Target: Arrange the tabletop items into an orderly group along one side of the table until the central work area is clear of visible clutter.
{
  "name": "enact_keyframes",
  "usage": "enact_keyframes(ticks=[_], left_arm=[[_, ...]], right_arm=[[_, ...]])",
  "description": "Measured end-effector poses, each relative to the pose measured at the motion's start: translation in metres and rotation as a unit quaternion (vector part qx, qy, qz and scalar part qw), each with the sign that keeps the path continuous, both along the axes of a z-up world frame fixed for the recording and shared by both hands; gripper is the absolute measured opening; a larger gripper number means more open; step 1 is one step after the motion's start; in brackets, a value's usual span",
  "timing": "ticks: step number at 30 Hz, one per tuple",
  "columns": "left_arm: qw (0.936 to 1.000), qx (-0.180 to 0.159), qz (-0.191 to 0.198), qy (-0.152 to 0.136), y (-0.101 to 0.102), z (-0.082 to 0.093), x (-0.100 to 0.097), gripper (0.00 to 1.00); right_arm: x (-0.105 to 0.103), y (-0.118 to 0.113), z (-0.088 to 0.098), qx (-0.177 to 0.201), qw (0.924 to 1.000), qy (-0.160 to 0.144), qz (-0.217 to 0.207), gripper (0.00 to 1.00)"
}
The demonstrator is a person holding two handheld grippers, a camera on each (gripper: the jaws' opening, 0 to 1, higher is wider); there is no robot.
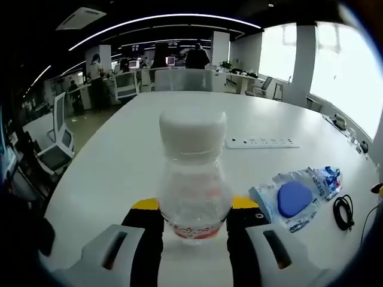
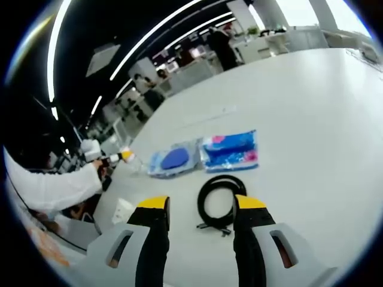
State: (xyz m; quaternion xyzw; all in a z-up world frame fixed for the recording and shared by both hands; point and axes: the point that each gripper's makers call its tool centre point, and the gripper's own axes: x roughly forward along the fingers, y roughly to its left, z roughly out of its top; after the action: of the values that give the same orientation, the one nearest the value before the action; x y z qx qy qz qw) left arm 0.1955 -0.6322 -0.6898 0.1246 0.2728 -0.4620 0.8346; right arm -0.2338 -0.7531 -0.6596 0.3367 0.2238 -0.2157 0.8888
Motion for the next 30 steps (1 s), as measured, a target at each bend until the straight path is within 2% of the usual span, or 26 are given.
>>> enact_keyframes(ticks=[3, 6, 14, 16, 23, 26, 30], left_arm=[[0.9998, 0.011, -0.010, -0.016, 0.001, -0.001, -0.004, 0.40], [0.9997, 0.013, -0.011, -0.018, 0.001, -0.001, -0.005, 0.40], [0.9997, 0.018, 0.013, -0.008, 0.006, -0.002, -0.004, 0.42], [0.9997, 0.013, 0.018, -0.004, 0.010, 0.000, -0.006, 0.43], [0.9992, -0.027, 0.021, 0.023, 0.026, 0.021, -0.015, 0.62], [0.9995, -0.025, 0.015, 0.007, 0.043, 0.033, -0.026, 0.59], [0.9994, -0.027, 0.010, 0.017, 0.061, 0.038, -0.046, 0.64]], right_arm=[[-0.004, -0.003, -0.002, 0.008, 0.9999, -0.007, -0.011, 0.40], [-0.008, -0.005, -0.003, 0.014, 0.9997, -0.010, -0.019, 0.40], [-0.012, -0.006, -0.001, 0.018, 0.9992, -0.020, -0.029, 0.40], [-0.012, -0.007, -0.001, 0.018, 0.9991, -0.023, -0.031, 0.40], [-0.007, -0.002, -0.001, 0.022, 0.9989, -0.034, -0.024, 0.40], [-0.004, 0.001, 0.002, 0.020, 0.9988, -0.041, -0.018, 0.40], [-0.004, 0.005, 0.002, 0.021, 0.9986, -0.048, -0.012, 0.40]])
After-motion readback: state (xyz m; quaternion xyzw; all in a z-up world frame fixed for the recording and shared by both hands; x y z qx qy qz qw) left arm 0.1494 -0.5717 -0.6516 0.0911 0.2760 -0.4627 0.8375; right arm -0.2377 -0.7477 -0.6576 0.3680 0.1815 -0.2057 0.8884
